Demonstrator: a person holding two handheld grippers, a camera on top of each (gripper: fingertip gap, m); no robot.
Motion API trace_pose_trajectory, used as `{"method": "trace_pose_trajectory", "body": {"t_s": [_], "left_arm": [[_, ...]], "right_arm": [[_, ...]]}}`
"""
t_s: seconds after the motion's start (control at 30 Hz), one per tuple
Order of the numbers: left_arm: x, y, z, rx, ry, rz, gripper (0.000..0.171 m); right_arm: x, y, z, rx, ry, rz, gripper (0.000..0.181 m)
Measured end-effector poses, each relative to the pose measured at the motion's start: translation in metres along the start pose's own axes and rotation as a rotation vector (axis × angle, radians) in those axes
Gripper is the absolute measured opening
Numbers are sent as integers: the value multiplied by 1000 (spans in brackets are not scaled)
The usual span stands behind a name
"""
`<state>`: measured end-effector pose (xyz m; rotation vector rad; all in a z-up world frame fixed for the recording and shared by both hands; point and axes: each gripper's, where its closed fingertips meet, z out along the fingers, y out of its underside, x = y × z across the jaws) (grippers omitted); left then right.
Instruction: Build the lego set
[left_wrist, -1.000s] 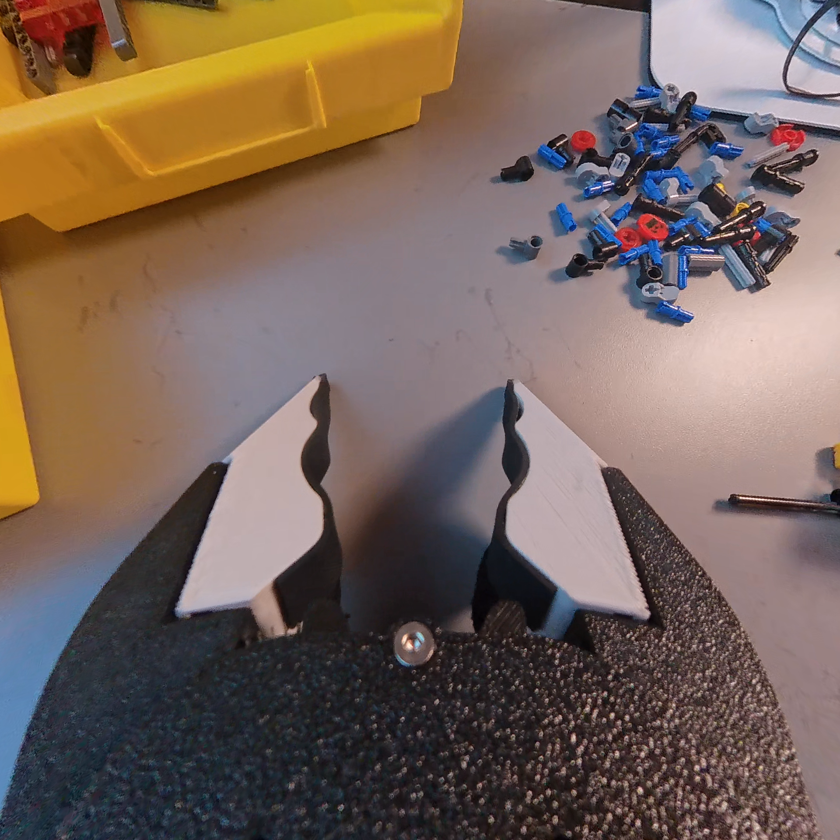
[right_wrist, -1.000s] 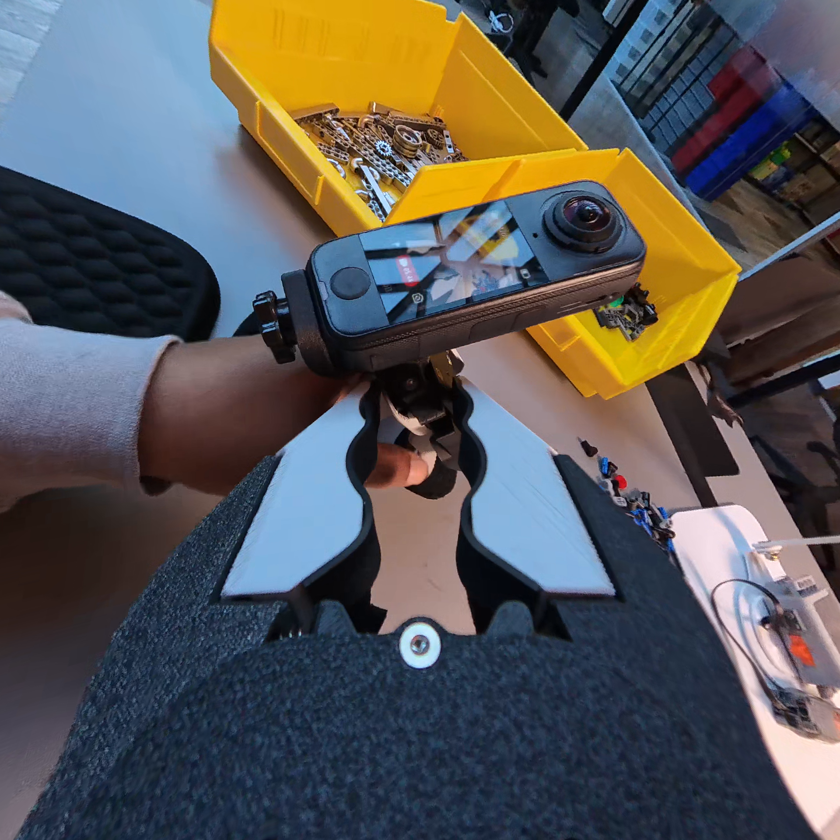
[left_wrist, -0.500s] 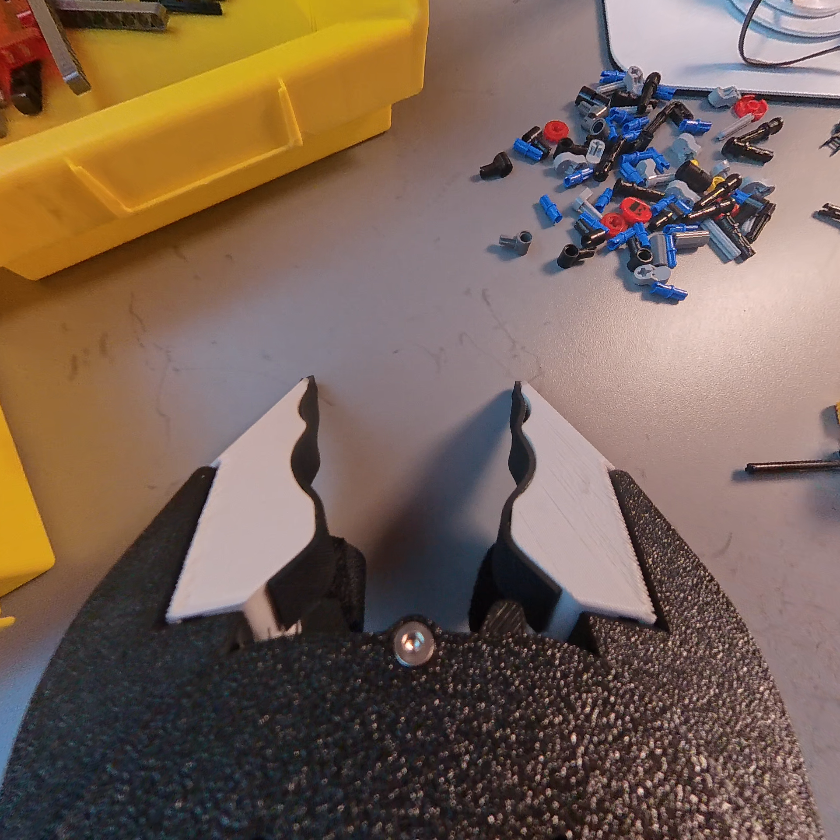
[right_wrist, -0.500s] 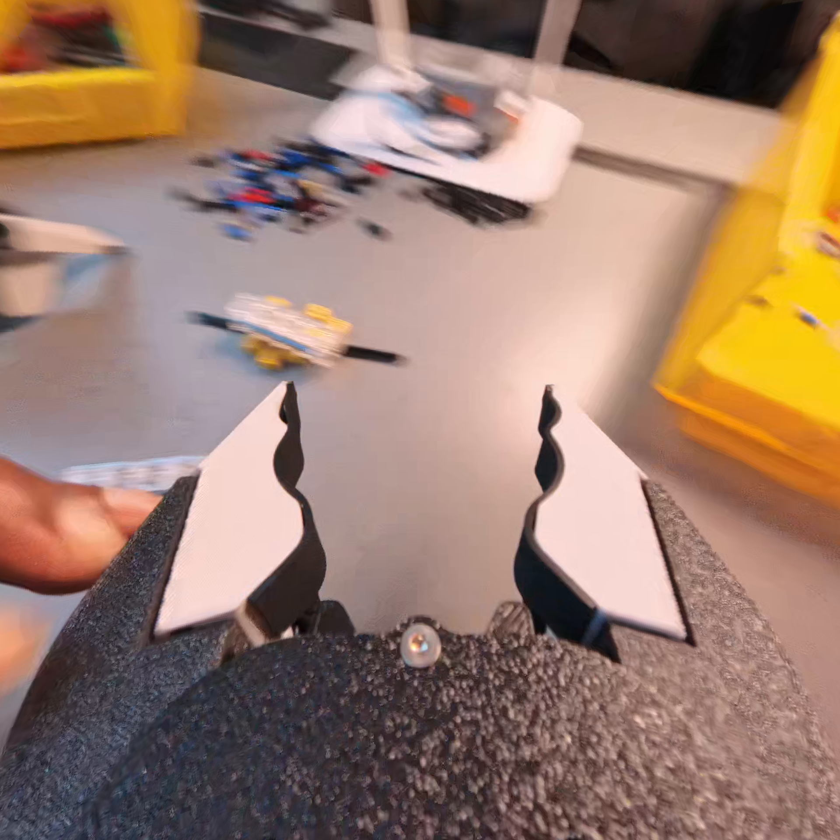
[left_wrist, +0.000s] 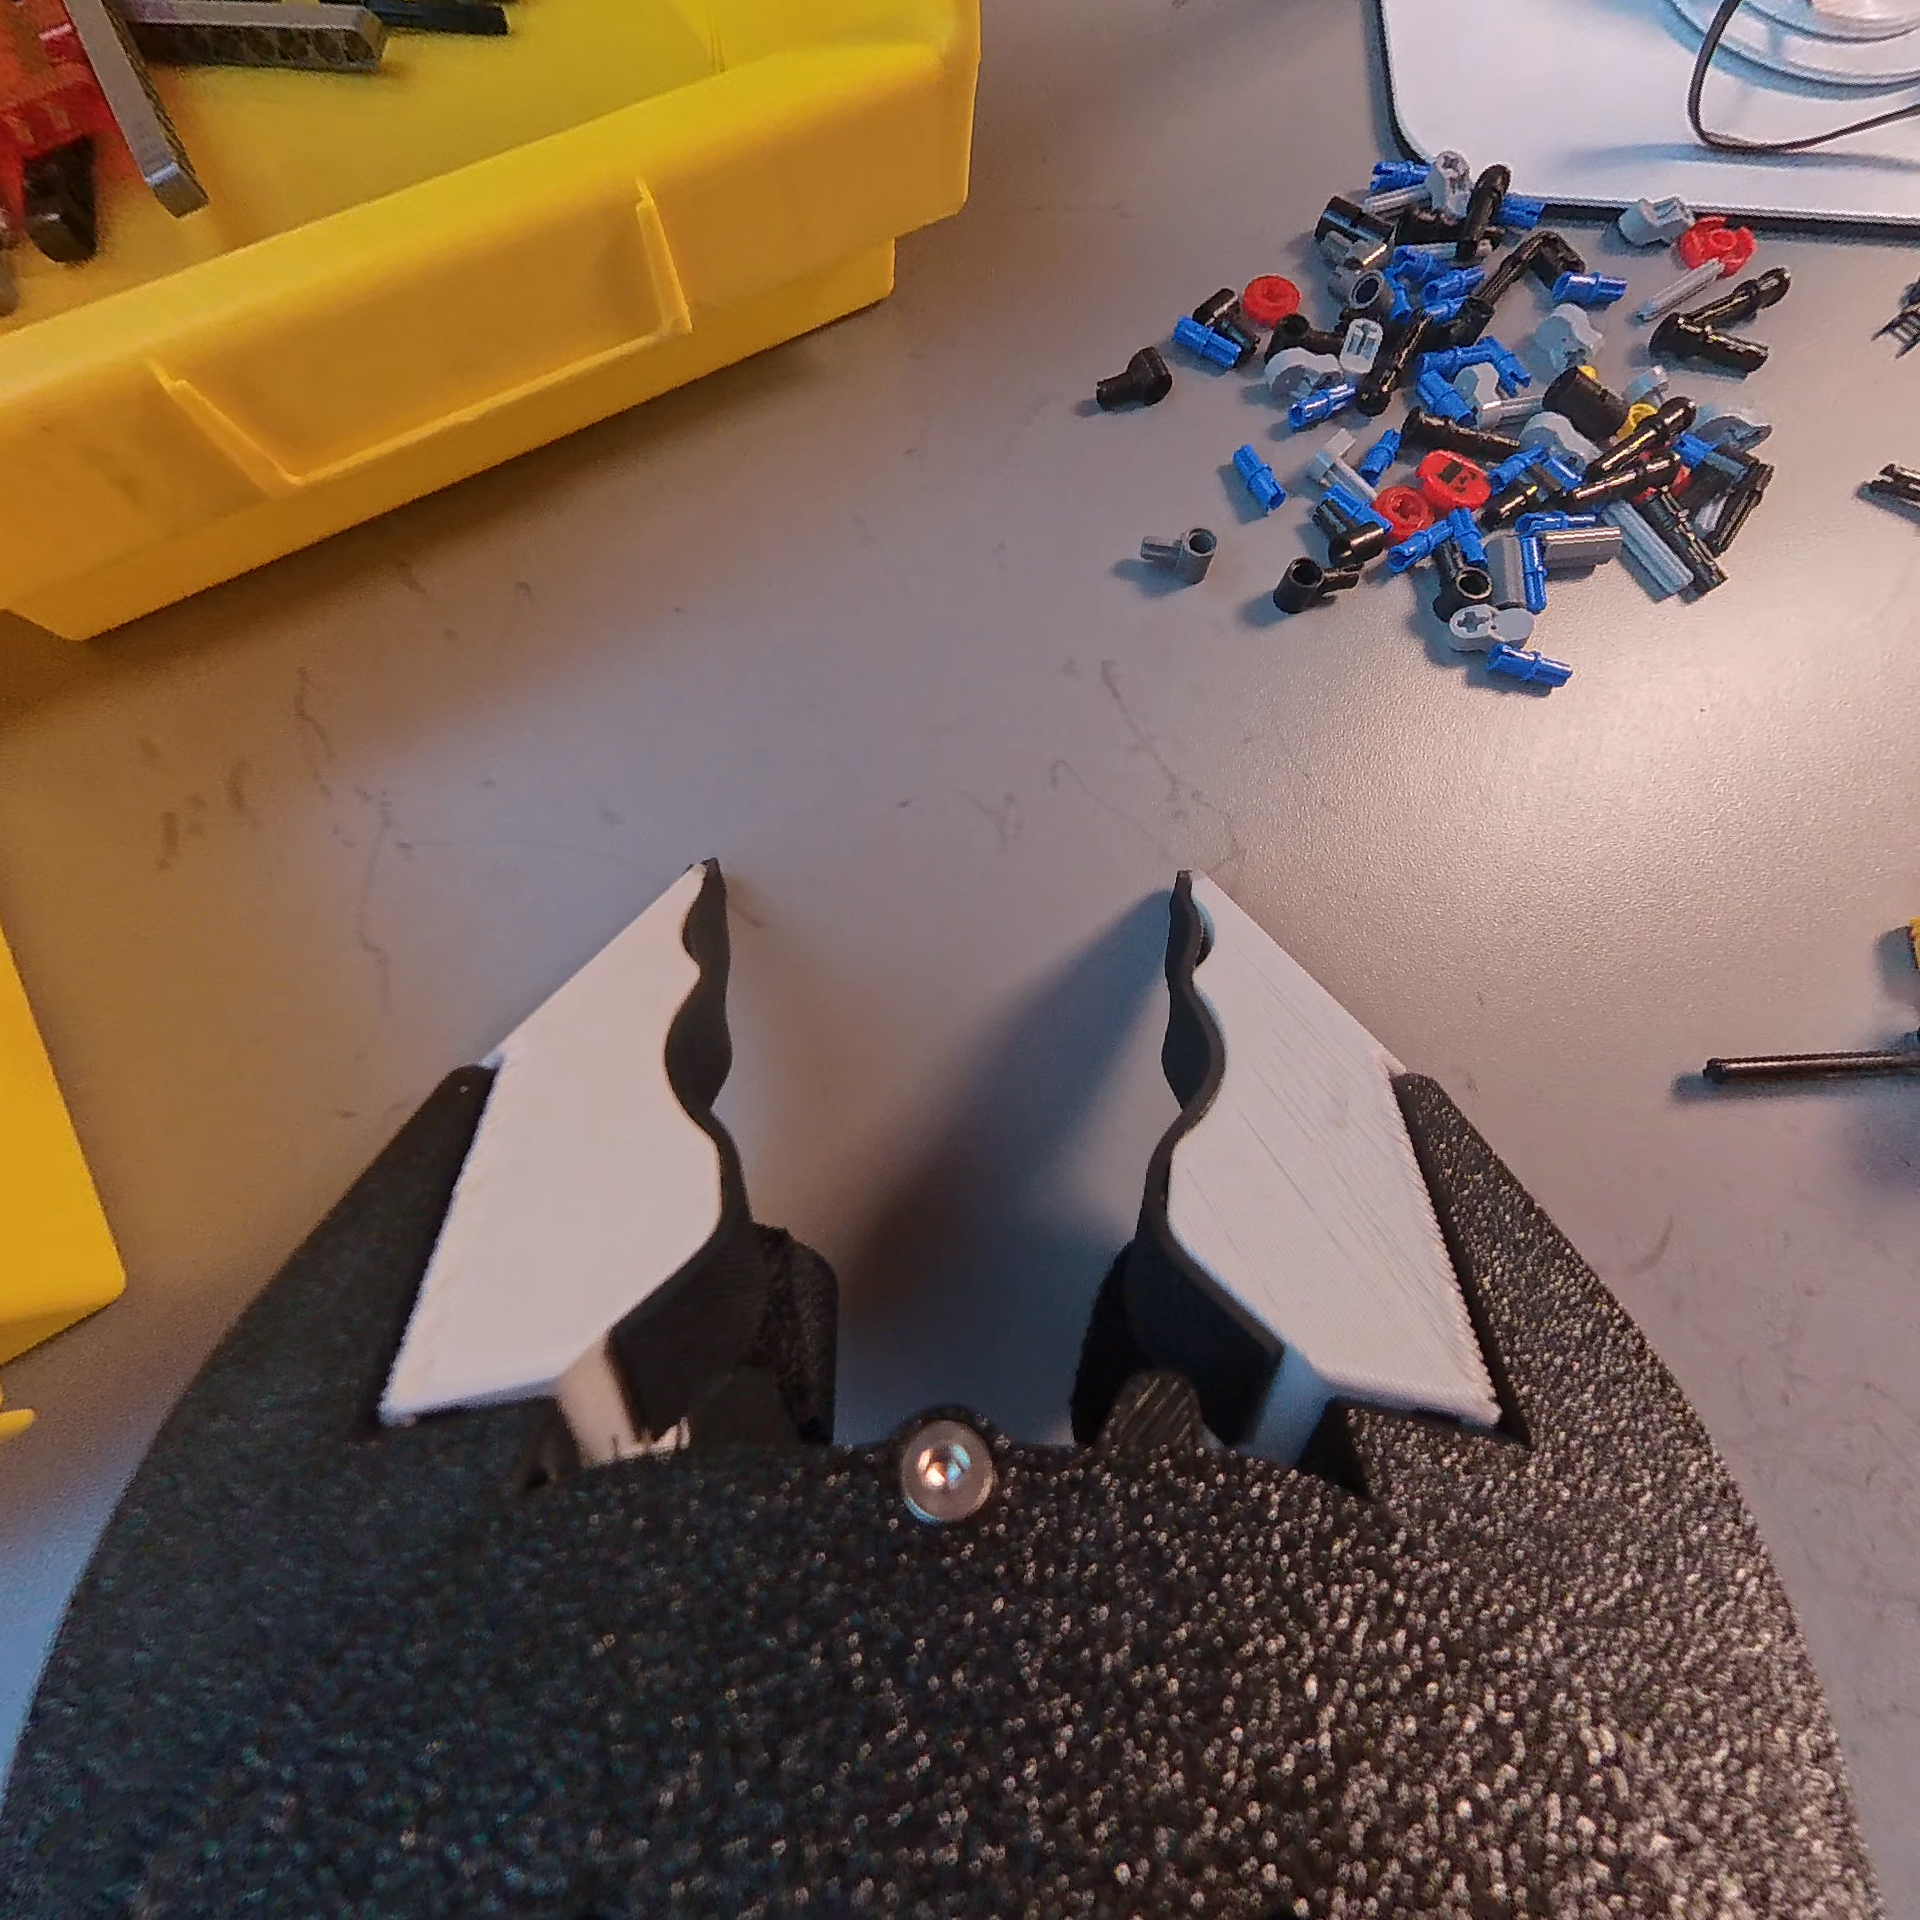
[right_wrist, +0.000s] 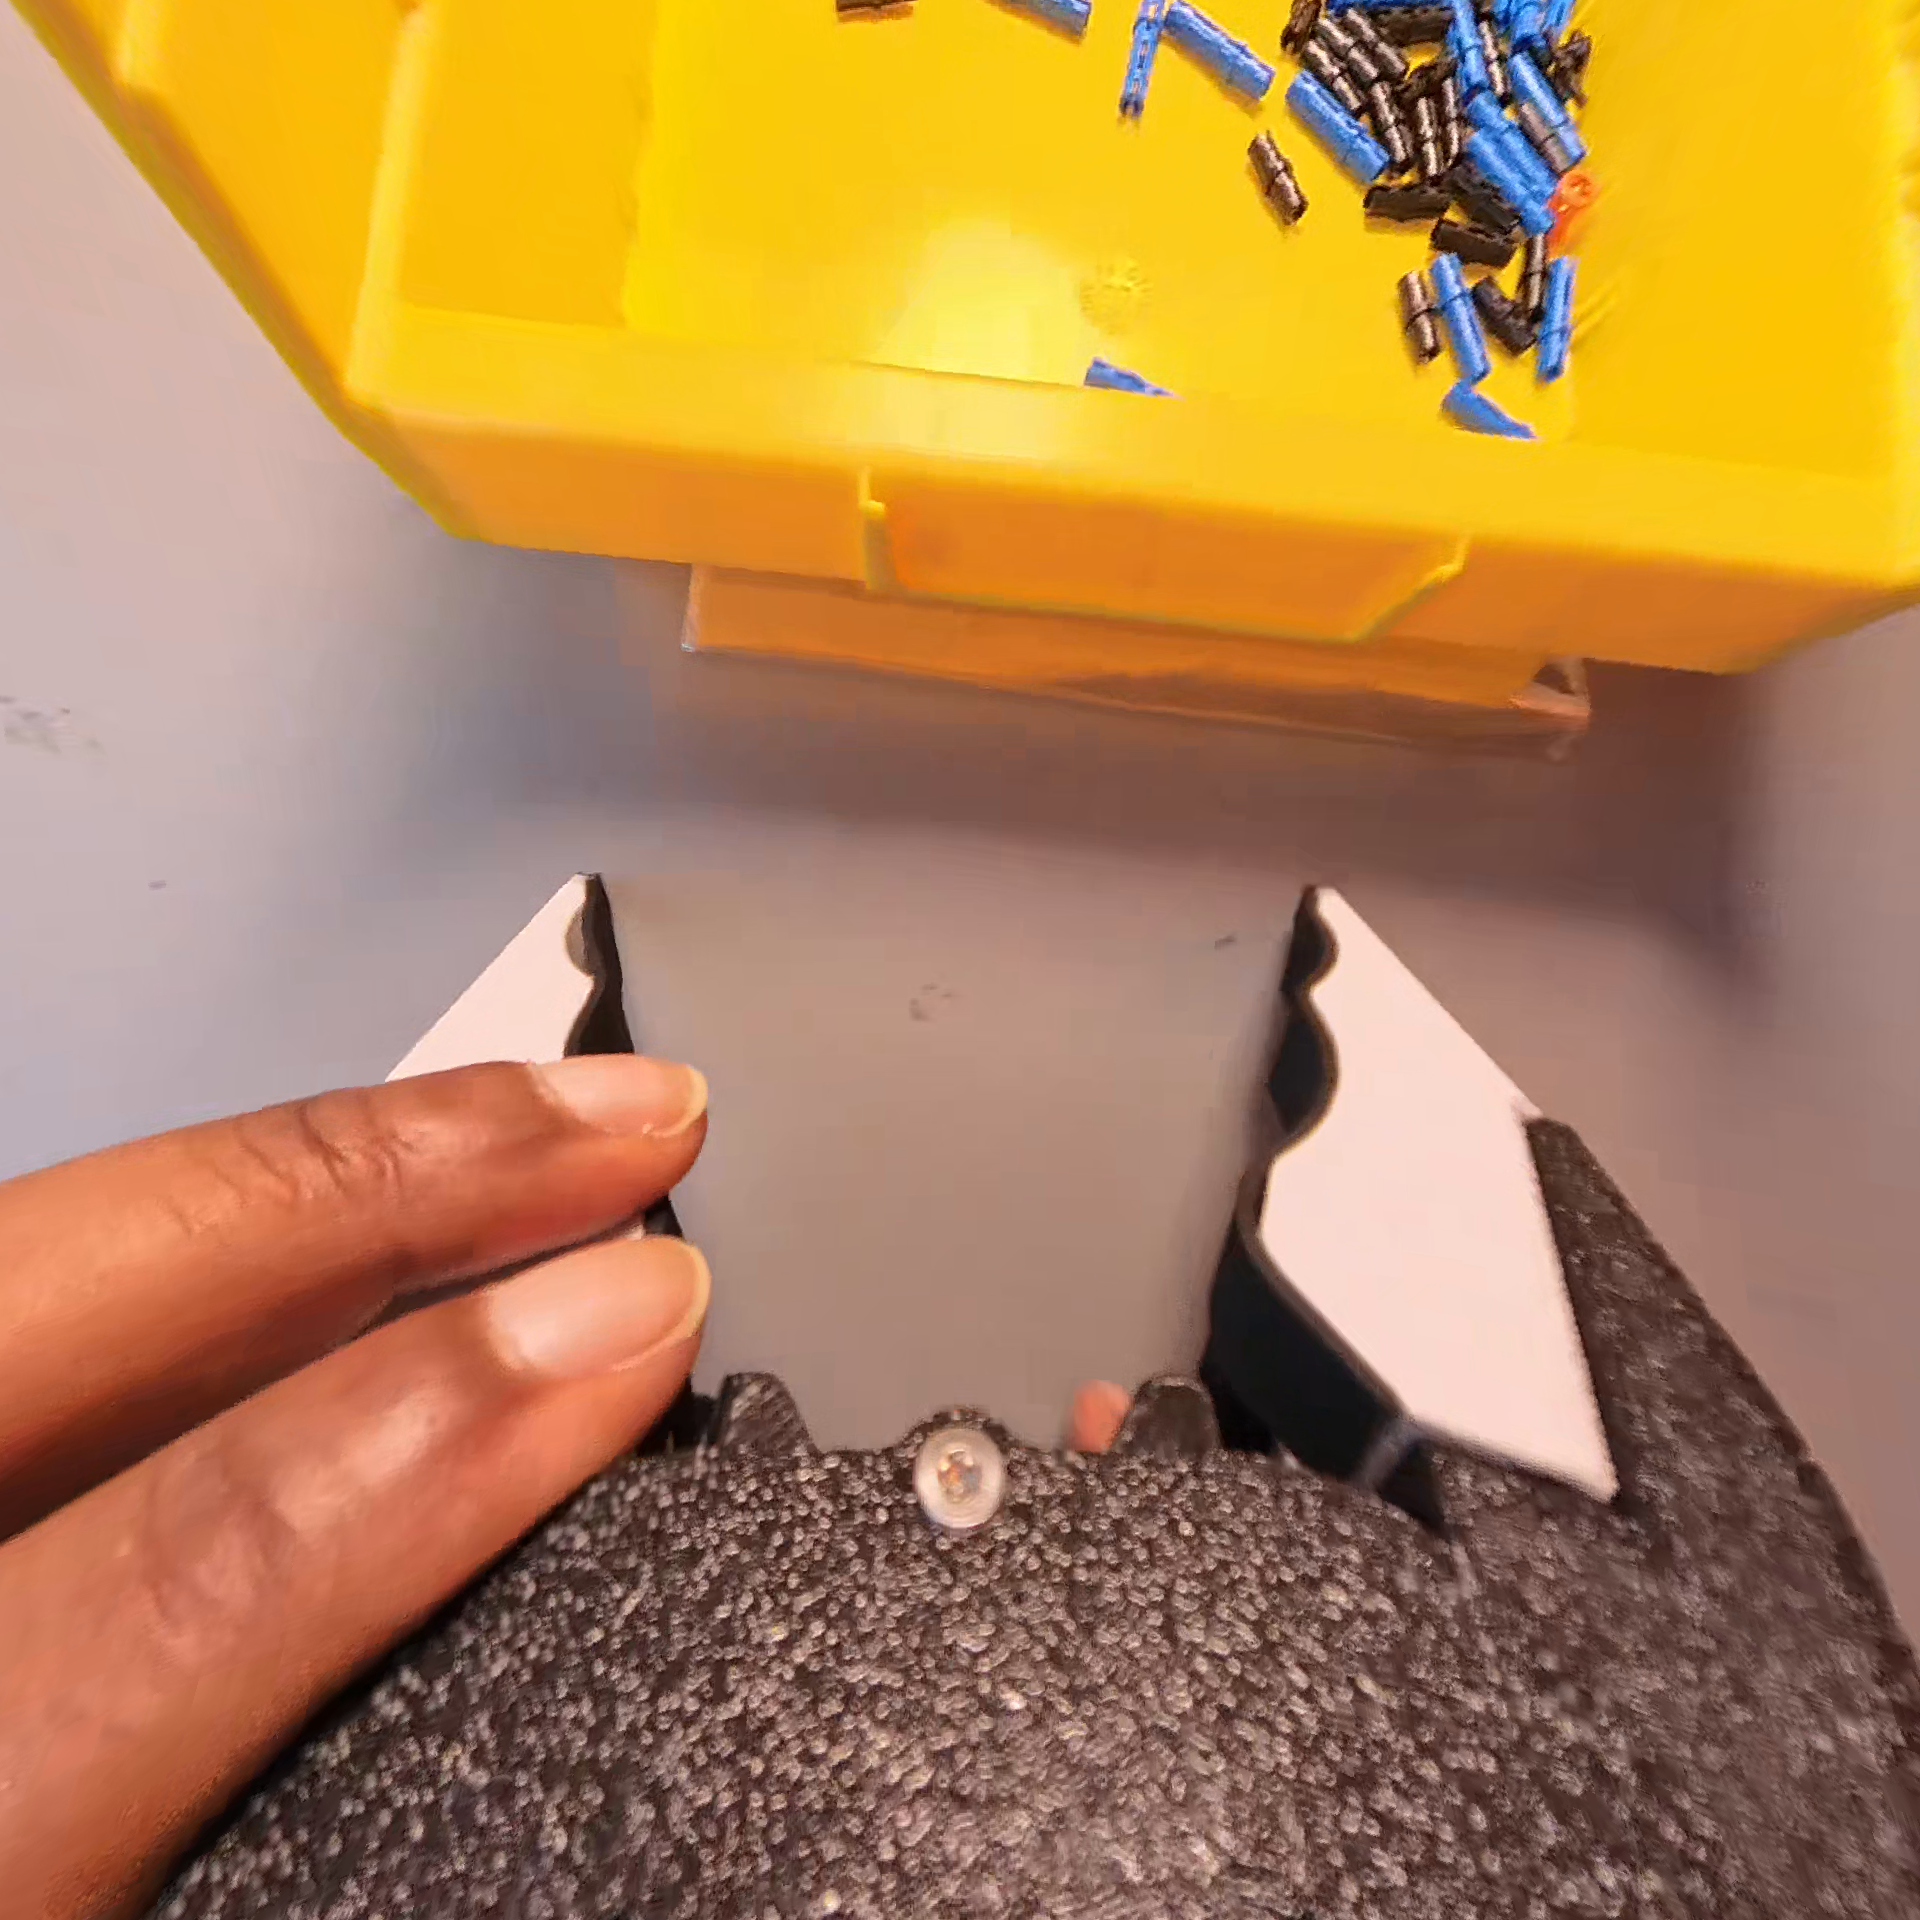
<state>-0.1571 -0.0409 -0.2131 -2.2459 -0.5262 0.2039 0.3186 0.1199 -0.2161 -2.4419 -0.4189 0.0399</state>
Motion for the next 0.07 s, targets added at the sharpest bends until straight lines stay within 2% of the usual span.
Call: {"method": "trace_pose_trajectory", "body": {"t_s": [0.07], "left_arm": [[0, 0, 0, 0, 0, 0, 84]], "right_arm": [[0, 0, 5, 4, -62, 23, 133]]}}
